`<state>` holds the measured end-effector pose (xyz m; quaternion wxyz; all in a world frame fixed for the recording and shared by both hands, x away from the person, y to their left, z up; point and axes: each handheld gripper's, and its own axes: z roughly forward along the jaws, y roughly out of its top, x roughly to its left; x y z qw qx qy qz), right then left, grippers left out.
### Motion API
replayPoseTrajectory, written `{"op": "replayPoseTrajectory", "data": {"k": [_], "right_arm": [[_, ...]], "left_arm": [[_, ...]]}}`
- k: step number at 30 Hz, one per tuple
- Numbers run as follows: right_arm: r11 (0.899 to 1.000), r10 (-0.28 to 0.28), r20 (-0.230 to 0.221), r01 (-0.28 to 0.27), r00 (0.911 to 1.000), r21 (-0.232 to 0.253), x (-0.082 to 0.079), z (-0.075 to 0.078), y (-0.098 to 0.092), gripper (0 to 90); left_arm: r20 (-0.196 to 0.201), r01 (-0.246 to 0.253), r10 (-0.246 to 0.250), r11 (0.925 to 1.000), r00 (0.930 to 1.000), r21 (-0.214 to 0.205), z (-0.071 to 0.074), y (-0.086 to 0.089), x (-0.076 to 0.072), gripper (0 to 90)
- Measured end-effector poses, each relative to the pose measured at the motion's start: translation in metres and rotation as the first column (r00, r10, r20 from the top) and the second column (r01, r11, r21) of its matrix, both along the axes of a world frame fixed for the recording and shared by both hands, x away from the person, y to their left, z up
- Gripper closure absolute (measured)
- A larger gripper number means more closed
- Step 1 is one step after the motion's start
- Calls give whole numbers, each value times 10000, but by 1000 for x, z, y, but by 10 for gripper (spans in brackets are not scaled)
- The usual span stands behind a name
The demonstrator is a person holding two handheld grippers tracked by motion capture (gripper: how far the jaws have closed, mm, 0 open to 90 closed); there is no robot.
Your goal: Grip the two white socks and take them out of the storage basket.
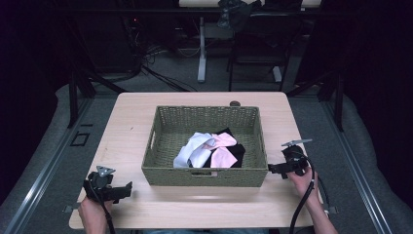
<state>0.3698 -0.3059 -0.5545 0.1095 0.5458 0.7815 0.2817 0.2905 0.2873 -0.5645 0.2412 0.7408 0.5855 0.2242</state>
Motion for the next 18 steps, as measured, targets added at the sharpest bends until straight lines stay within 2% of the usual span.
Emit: {"op": "replayPoseTrajectory", "data": {"k": [15,18], "right_arm": [[10000,-52,13,52,10000,61,-1,0,-1,65],[10000,-45,-4,45,10000,63,-1,0,-1,65]], "left_arm": [[31,-132,133,9999,9999,-65,6,3,-1,3],[-61,-138,138,9999,9999,-102,8,2,0,3]]}}
